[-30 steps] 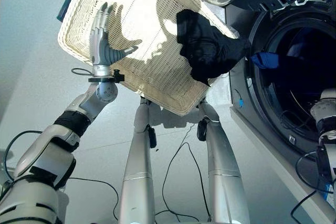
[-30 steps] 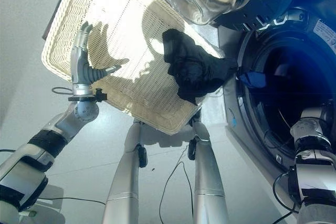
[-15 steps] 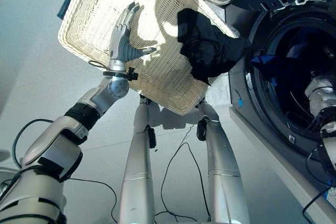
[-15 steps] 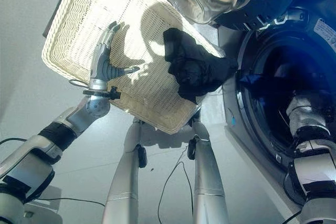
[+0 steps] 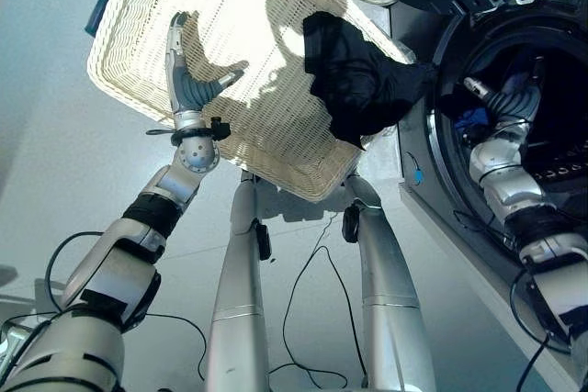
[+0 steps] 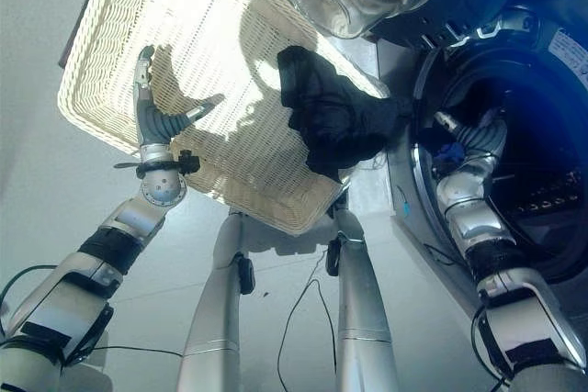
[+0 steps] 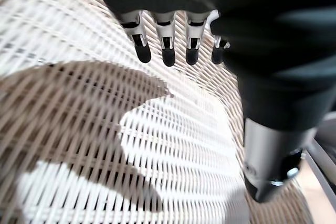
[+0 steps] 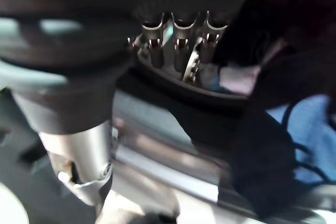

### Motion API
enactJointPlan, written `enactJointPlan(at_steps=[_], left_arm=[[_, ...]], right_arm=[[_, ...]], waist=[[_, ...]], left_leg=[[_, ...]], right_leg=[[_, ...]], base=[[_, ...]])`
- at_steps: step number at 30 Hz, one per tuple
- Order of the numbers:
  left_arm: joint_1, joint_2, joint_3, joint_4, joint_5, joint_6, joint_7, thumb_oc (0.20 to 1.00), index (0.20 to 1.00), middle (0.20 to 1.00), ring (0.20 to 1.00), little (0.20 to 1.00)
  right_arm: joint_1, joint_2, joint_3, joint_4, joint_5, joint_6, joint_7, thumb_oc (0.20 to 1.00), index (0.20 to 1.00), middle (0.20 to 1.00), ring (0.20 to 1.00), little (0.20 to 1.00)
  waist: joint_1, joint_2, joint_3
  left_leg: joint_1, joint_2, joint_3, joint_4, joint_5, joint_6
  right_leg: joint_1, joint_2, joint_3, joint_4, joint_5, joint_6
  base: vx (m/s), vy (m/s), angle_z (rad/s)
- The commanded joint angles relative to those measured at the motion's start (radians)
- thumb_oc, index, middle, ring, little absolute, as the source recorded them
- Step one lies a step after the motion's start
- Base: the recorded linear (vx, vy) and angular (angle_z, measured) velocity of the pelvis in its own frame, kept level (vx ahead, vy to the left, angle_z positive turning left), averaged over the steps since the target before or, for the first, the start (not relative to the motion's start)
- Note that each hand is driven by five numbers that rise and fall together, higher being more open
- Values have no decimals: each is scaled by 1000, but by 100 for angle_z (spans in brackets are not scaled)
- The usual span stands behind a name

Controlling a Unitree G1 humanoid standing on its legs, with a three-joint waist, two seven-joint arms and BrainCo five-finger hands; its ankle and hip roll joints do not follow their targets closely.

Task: Put the clothes into the washing machine.

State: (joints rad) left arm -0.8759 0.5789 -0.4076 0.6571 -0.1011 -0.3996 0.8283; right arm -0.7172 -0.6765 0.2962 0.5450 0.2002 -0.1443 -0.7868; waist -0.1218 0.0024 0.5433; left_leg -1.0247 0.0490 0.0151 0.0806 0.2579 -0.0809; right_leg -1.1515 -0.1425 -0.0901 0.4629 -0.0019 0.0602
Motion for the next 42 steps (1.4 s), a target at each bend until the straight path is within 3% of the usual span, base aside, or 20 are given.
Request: enactJointPlan(at_steps=[1, 15, 18, 19, 27, 38, 42], left_arm=[[-40, -27, 60, 8, -5, -61, 51, 1000, 1000, 1000, 1000, 1000], [3, -75, 117, -20, 31, -46, 81, 1000, 1000, 1000, 1000, 1000], [11, -86, 122, -25, 40, -46, 84, 1000, 1000, 1000, 1000, 1000], [21, -100, 133, -35, 54, -41, 83, 1000, 1000, 1000, 1000, 1000], [26, -111, 143, -48, 59, -31, 69, 1000, 1000, 1000, 1000, 1000], [-27, -95, 111, -31, 38, -12, 32, 1000, 1000, 1000, 1000, 1000], [-52, -79, 88, -17, 14, -16, 27, 1000, 1000, 1000, 1000, 1000]], right_arm=[[15, -12, 17, -24, -70, -19, 7, 1000, 1000, 1000, 1000, 1000], [75, 60, 78, -294, -345, -52, 74, 1000, 1000, 1000, 1000, 1000], [68, 59, 86, -324, -393, -57, 73, 1000, 1000, 1000, 1000, 1000], [48, 50, 98, -384, -470, -69, 75, 1000, 1000, 1000, 1000, 1000], [-4, 29, 123, -431, -541, -83, 70, 1000, 1000, 1000, 1000, 1000], [-169, -26, 269, -326, -604, 44, 227, 1000, 1000, 1000, 1000, 1000], [-216, -50, 344, -252, -635, 49, 262, 1000, 1000, 1000, 1000, 1000]], waist=[[23, -35, -23], [15, -24, -23], [17, -21, -23], [20, -16, -23], [30, -9, -23], [54, -10, -23], [60, -10, -23]], left_leg=[[-13, -10, 51, 157, -149, -46], [-7, -9, 64, 150, -134, -47], [-5, -8, 65, 149, -132, -47], [-3, -9, 64, 149, -130, -46], [-5, -10, 58, 155, -129, -47], [-16, -17, 43, 171, -127, -49], [-22, -21, 41, 174, -126, -47]], right_leg=[[71, 58, -20, -233, 193, 105], [74, 61, -7, -229, 180, 98], [77, 60, -6, -230, 178, 98], [82, 60, -4, -230, 175, 99], [85, 56, -7, -226, 174, 102], [83, 45, -25, -221, 176, 103], [79, 41, -32, -218, 178, 102]], base=[[0, 0, 0], [-1, 17, -1], [0, 0, 0], [0, 0, 0], [0, 1, 0], [0, -10, 0], [4, -15, 6]])
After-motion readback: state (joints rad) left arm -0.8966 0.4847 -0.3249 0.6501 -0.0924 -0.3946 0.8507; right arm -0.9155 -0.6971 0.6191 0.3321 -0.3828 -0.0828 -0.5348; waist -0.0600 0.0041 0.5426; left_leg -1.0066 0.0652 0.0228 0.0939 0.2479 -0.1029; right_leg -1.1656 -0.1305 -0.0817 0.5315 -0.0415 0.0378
